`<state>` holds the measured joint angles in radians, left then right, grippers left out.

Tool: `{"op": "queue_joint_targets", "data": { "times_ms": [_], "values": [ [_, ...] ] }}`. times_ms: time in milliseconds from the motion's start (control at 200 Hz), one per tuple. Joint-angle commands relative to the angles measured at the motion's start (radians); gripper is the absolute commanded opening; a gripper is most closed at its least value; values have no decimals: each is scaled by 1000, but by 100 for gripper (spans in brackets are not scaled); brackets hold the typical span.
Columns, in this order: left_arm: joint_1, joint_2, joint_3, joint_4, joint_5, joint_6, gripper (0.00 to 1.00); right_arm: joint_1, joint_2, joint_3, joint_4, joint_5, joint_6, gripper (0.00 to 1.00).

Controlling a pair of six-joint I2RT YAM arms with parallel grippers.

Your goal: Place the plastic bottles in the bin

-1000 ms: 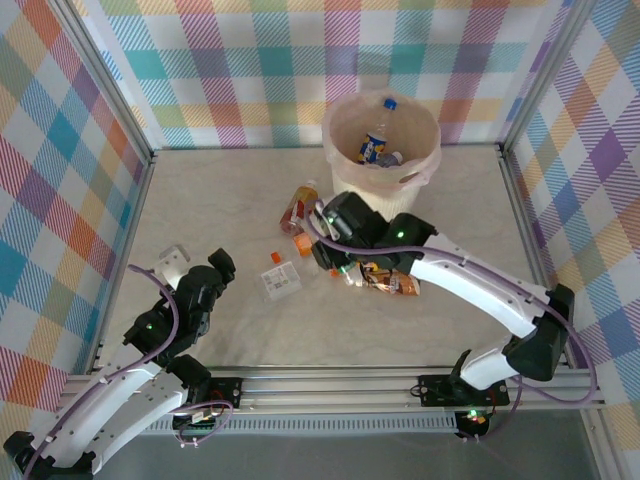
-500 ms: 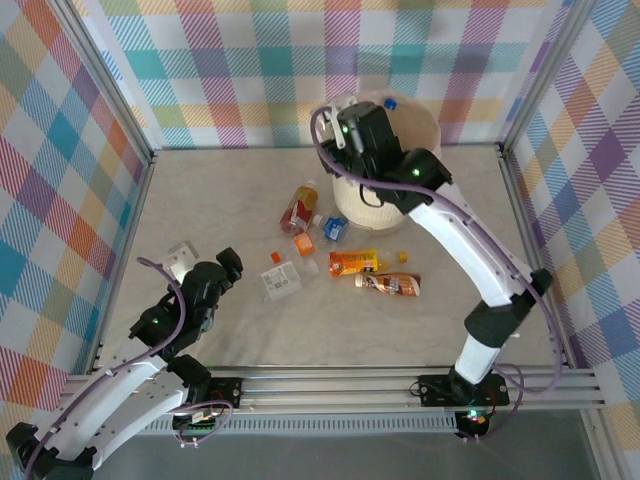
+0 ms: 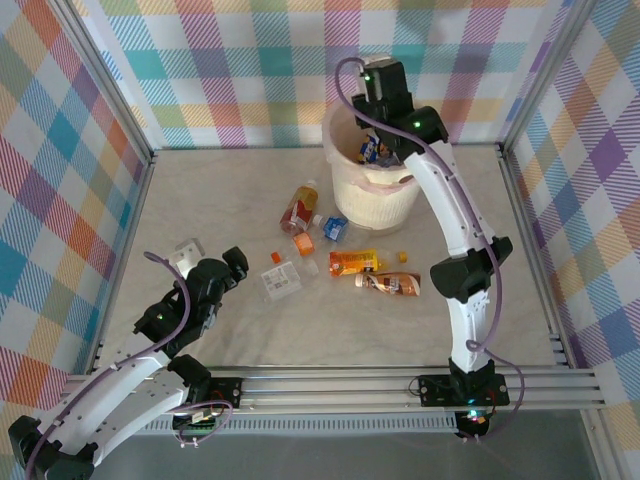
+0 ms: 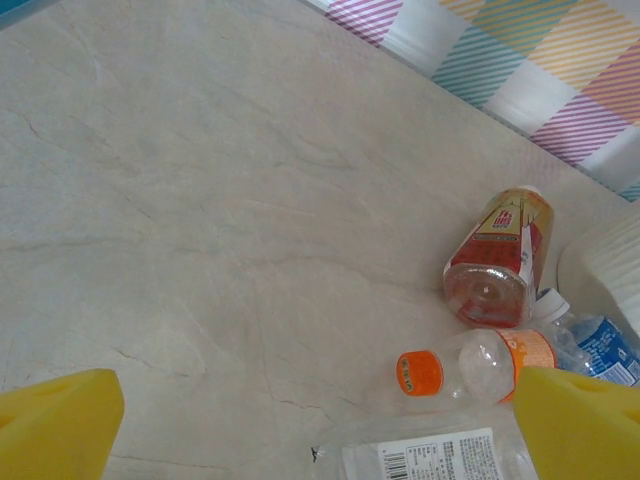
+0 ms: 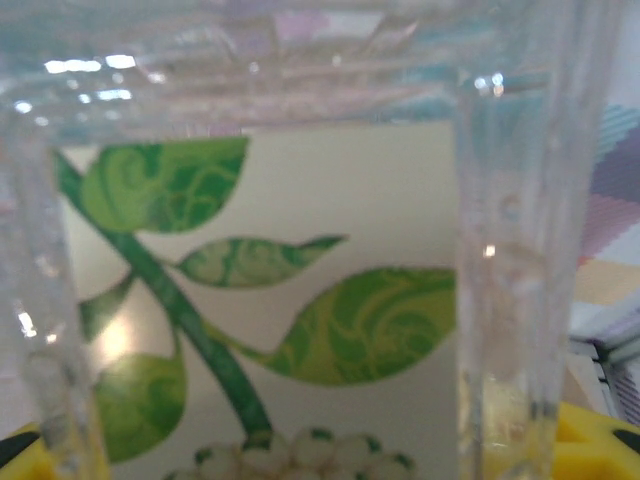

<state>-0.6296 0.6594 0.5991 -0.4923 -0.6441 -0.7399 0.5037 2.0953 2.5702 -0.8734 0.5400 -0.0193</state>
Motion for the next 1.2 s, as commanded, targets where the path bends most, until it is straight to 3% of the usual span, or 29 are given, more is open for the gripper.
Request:
{"op": "queue_joint_targets", "data": {
  "times_ms": [0,360,455,690,815,1065,1195],
  "values": [
    [-5,4,22,21,2,15,100,-34,26,20,-47,13,61,32],
    [-5,7,25,13,2,21,100,-138,86,-18,-136,-29,196,35],
    [-5,12,26,15,0,22,100,-153,81,-57,-133,-44,209,42],
    [-5,24,36,5,3,22,100,-160,75,-80,-130,-48,205,72],
    [-5,21,42,-2,0,25,100,-160,58,-81,-131,-59,205,83],
    [-5,22,42,-6,-2,27,100,-160,9,-81,-150,-111,212,100],
    [-4,22,47,-9,-7,34,100,-159,-31,-81,-170,-158,228,100]
  ]
}}
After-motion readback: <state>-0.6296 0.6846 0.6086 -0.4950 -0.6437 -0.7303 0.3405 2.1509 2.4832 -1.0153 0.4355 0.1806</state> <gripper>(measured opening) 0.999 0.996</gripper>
